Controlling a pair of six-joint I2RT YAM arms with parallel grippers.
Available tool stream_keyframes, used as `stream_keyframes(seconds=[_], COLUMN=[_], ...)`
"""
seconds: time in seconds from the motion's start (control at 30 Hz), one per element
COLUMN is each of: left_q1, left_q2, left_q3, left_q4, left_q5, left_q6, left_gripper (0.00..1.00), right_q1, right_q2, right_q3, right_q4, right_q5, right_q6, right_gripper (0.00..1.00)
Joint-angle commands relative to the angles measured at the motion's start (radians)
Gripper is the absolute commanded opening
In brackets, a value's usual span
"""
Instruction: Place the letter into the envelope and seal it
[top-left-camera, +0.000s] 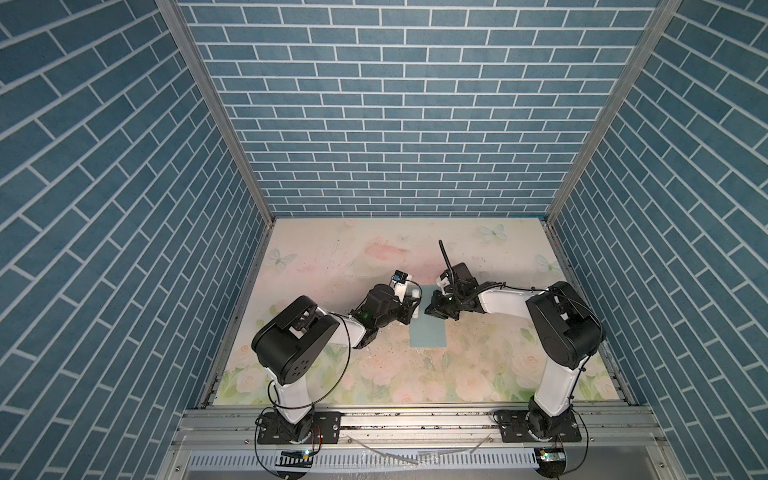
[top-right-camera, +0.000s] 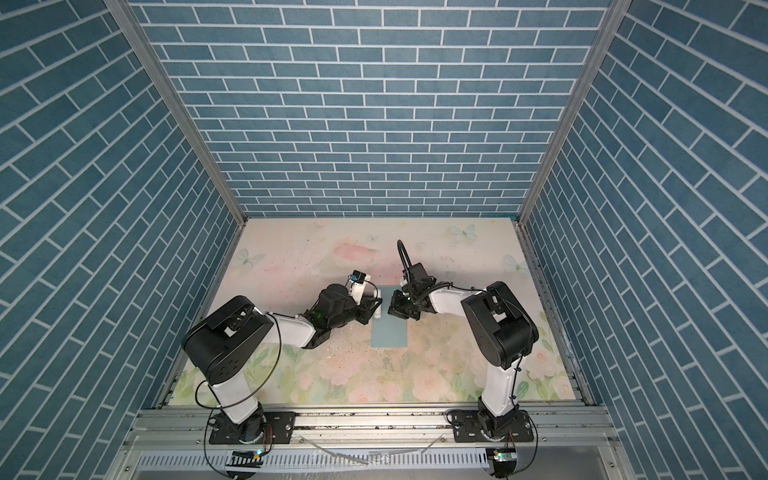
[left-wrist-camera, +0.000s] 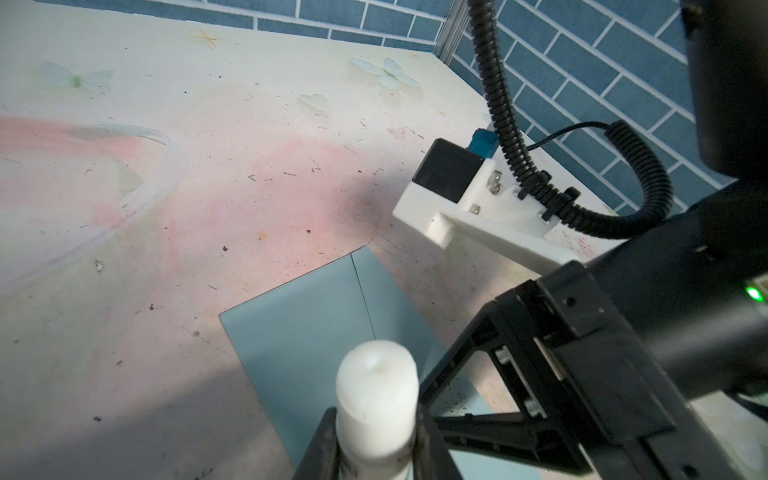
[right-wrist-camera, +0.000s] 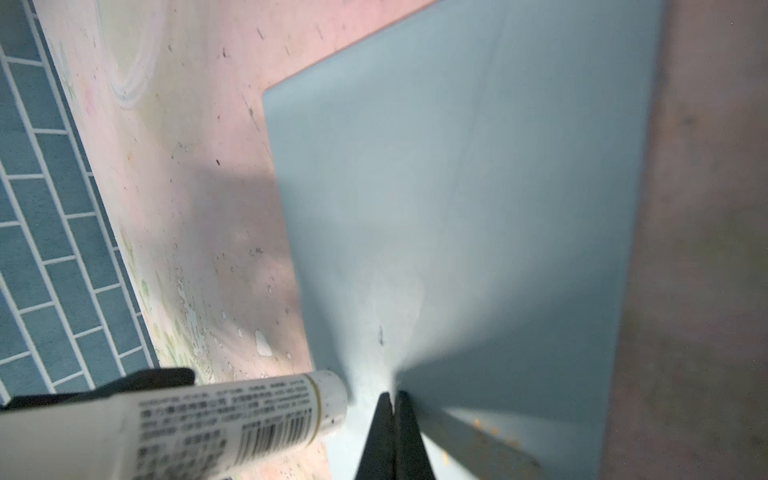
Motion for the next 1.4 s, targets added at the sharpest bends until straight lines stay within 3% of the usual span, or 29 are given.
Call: stream_keyframes(seconds=[0.0,0.43,0.93,1.23,1.37], left_q1=[-0.004,-0.004,-0.004,-0.004,-0.004], left_q2=[0.025,0.018,0.019,-0.039,-0.126], left_q3=[0.007,0.007,0.012,0.019,0.043], left_q4=[-0.035,-0.043,-0.043,-0.055,-0.123], left_q5=[-0.012,-0.013,-0.012,-0.001,0.01], left_q6=[0.006,0.006,0.002,-0.028,-0.049], left_gripper=[0.0,0.0,0.0,0.0,0.0], right_q1=[-0.03,-0.125,-0.129,-0.129,-0.129], right_q2=[0.027,0.092,0.093,-0.146,-0.296], right_q3=[0.017,0.1,0.092,0.033,-0.004], right_q4=[-0.023,-0.063,-0.041,0.12,0.146], right_q5=[0.015,0.002,-0.037,-0.002,0.035], right_q6=[-0.019,-0.076,-0.067,-0.103,-0.176], right_gripper=[0.0,0.0,0.0,0.0,0.16])
